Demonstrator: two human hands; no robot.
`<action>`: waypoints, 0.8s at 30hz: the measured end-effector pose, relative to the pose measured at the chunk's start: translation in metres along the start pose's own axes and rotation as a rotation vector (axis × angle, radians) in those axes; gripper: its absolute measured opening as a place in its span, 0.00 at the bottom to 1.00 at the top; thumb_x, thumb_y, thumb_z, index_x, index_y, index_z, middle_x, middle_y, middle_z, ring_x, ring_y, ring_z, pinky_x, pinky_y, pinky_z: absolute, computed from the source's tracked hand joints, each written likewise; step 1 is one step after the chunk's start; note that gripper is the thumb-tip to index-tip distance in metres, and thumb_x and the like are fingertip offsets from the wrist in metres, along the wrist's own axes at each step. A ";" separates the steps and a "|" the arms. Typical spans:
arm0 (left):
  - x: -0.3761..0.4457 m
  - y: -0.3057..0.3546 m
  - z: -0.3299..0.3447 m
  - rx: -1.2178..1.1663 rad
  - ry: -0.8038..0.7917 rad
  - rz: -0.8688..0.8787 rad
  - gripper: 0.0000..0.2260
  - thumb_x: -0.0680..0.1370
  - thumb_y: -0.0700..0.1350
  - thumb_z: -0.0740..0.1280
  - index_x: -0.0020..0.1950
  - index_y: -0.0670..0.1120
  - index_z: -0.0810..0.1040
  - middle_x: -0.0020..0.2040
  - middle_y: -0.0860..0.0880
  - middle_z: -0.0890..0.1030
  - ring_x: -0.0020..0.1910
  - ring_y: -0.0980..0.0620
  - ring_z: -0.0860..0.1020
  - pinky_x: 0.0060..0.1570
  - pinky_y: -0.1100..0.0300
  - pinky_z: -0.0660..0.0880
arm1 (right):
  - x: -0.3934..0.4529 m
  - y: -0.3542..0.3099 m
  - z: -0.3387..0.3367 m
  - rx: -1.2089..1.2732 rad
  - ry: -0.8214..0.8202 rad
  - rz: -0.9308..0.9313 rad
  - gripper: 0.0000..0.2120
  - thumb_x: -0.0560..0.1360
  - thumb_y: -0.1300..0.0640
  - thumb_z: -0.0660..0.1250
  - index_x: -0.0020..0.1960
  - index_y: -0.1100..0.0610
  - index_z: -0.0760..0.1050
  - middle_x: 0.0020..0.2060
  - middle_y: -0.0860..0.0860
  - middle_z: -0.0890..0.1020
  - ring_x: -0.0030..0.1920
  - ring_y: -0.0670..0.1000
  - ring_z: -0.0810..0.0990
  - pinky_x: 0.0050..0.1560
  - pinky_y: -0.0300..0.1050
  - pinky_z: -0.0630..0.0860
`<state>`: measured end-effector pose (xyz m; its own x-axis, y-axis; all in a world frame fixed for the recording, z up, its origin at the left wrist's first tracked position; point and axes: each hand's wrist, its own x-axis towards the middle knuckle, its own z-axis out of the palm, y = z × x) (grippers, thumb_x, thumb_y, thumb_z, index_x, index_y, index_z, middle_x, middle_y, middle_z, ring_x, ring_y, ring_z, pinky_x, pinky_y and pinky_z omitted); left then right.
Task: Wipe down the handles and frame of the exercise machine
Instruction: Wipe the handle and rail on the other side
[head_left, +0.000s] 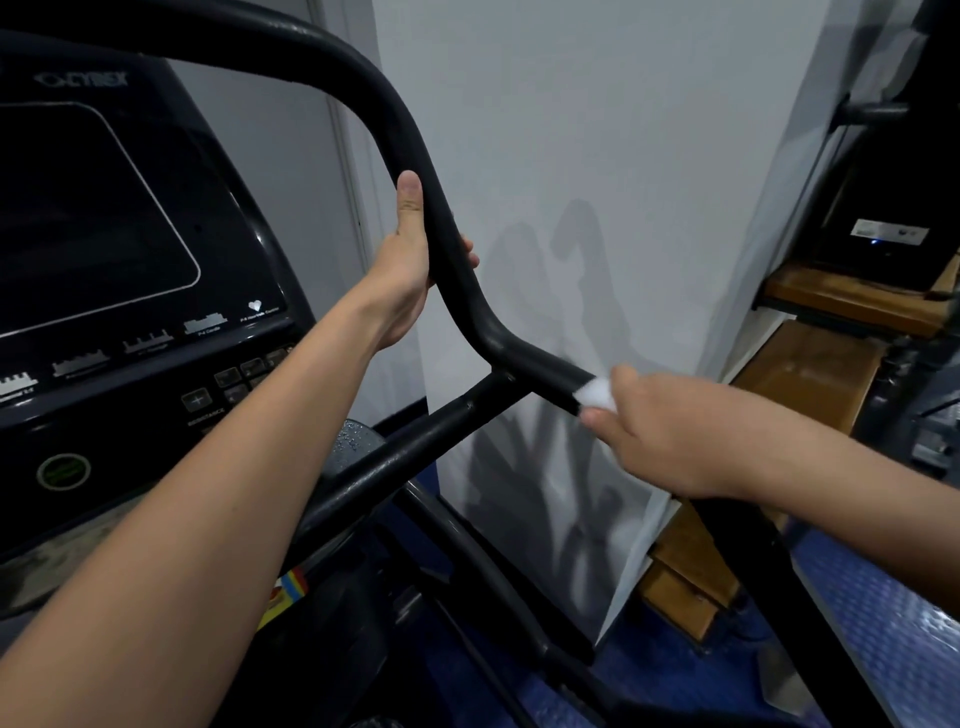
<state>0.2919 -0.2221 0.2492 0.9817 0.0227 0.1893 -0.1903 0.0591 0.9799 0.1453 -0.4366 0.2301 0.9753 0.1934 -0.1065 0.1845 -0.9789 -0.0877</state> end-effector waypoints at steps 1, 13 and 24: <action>0.000 0.000 0.000 -0.003 0.002 0.001 0.31 0.82 0.67 0.46 0.43 0.45 0.75 0.35 0.49 0.80 0.44 0.47 0.83 0.63 0.45 0.77 | 0.017 -0.009 -0.001 0.001 0.014 -0.016 0.16 0.83 0.43 0.52 0.55 0.56 0.66 0.45 0.52 0.75 0.44 0.56 0.76 0.43 0.49 0.70; -0.006 0.002 0.002 0.016 0.021 0.021 0.30 0.82 0.66 0.46 0.48 0.43 0.75 0.40 0.46 0.80 0.45 0.47 0.82 0.64 0.48 0.77 | 0.112 -0.055 0.008 0.167 0.066 -0.098 0.11 0.82 0.49 0.54 0.57 0.56 0.65 0.47 0.54 0.71 0.47 0.59 0.75 0.46 0.50 0.71; 0.007 0.011 -0.020 0.254 -0.070 0.065 0.30 0.82 0.67 0.48 0.72 0.45 0.67 0.64 0.48 0.80 0.62 0.50 0.80 0.68 0.49 0.72 | 0.044 -0.031 -0.009 0.021 -0.057 -0.029 0.13 0.84 0.49 0.51 0.52 0.57 0.67 0.44 0.53 0.72 0.46 0.57 0.75 0.46 0.49 0.71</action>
<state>0.2969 -0.2015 0.2596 0.9676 -0.0512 0.2474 -0.2526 -0.1926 0.9482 0.1839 -0.3987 0.2366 0.9610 0.2258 -0.1598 0.2095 -0.9713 -0.1125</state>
